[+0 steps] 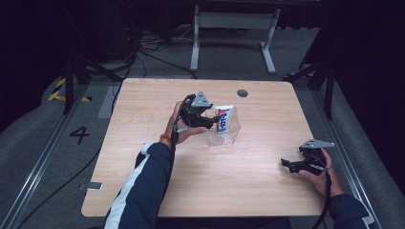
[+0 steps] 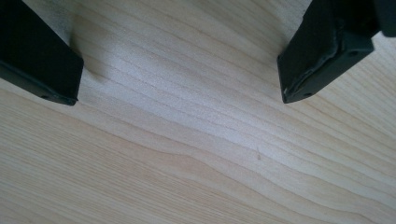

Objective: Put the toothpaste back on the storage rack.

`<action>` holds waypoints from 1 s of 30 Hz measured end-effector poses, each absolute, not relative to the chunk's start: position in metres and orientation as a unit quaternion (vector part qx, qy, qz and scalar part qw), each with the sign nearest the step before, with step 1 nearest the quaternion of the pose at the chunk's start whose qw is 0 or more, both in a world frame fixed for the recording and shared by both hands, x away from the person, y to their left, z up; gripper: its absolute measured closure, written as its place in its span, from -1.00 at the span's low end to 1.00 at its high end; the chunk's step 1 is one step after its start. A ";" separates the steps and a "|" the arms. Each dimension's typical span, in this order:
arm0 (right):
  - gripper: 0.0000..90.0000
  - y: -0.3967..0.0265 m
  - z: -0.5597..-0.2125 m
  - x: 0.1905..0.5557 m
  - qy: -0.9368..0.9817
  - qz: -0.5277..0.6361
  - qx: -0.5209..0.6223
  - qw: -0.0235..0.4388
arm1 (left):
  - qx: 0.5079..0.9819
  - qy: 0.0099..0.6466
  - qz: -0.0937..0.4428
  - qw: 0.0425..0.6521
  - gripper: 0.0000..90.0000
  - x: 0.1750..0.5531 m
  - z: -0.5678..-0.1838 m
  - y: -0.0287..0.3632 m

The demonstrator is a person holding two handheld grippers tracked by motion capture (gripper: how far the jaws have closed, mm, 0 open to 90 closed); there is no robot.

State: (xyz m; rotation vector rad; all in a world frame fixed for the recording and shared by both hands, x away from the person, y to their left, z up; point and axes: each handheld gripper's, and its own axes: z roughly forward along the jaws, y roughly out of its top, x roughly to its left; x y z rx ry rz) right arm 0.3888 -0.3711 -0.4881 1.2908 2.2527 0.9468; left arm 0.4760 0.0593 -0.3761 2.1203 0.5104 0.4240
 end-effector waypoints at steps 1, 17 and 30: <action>-0.99 -0.371 -0.488 0.389 0.801 0.337 0.459 0.188 | 0.858 0.200 0.176 0.440 -0.10 0.475 -0.375 0.061; -0.99 -0.371 -0.488 0.389 0.801 0.336 0.459 0.188 | 0.878 0.193 0.191 0.395 -0.18 0.454 -0.385 0.088; -0.99 -0.371 -0.488 0.389 0.801 0.337 0.459 0.188 | 0.900 0.190 0.212 0.329 -0.26 0.439 -0.396 0.109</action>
